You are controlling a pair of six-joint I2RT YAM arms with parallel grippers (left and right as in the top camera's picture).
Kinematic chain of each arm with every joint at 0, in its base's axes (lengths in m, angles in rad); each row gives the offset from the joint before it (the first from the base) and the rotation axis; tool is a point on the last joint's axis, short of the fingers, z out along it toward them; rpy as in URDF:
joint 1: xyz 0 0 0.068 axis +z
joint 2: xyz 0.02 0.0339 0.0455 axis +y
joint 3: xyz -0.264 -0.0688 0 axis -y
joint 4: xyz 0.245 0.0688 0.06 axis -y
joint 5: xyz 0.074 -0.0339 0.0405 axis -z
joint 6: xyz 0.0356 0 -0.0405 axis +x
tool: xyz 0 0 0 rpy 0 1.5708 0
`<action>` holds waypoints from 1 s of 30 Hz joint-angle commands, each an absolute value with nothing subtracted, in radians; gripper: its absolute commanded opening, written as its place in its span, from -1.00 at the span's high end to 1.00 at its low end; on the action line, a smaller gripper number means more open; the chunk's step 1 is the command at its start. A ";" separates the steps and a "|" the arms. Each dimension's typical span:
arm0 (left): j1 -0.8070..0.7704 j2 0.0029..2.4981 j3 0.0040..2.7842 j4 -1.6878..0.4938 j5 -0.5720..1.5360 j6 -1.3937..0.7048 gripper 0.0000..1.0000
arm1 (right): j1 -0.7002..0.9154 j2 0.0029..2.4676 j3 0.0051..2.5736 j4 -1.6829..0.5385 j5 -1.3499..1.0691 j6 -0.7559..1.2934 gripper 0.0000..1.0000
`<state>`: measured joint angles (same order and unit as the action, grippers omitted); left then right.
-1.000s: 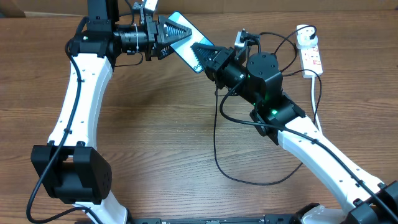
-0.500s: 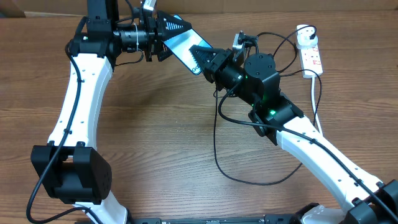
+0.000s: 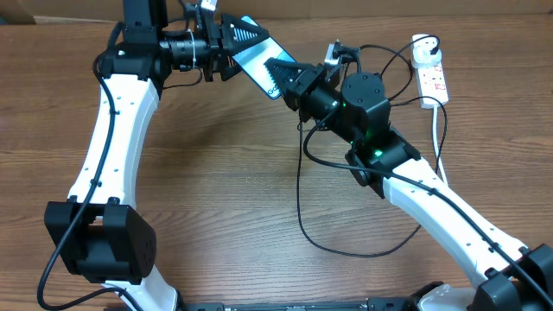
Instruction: Plug charger to phone and switch on socket
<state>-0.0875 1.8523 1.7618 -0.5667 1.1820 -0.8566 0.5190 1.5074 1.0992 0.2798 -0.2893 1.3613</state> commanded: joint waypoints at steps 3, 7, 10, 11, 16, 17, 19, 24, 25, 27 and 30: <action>-0.151 1.844 1.768 -0.562 1.238 -0.807 -0.22 | 0.505 1.502 1.113 0.334 -0.454 1.384 0.92; -0.152 1.844 1.768 -0.544 1.238 -0.808 -0.22 | 0.504 1.502 1.113 0.336 -0.451 1.388 0.93; -0.154 1.844 1.768 -0.529 1.237 -0.808 -0.21 | 0.505 1.502 1.113 0.336 -0.450 1.388 0.93; -0.156 1.844 1.768 -0.525 1.237 -0.808 -0.21 | 0.508 1.502 1.113 0.336 -0.450 1.388 0.93; -0.166 1.844 1.768 -0.519 1.206 -0.809 -0.21 | 0.543 1.504 1.113 0.335 -0.443 1.388 0.93; -0.169 1.844 1.768 -0.519 1.196 -0.811 -0.21 | 0.554 1.506 1.113 0.332 -0.437 1.388 0.93; -0.173 1.843 1.768 -0.519 1.178 -0.818 -0.19 | 0.571 1.509 1.113 0.327 -0.426 1.387 0.93; -0.180 1.844 1.768 -0.518 1.145 -0.826 -0.15 | 0.607 1.532 1.113 0.329 -0.426 1.388 0.93; -0.180 1.844 1.768 -0.519 1.143 -0.831 -0.13 | 0.612 1.538 1.113 0.329 -0.424 1.388 0.93; -0.180 1.844 1.768 -0.518 1.141 -0.831 -0.08 | 0.620 1.546 1.113 0.329 -0.423 1.388 0.93; -0.180 1.844 1.768 -0.510 1.141 -0.831 -0.02 | 0.640 1.553 1.113 0.328 -0.422 1.388 0.93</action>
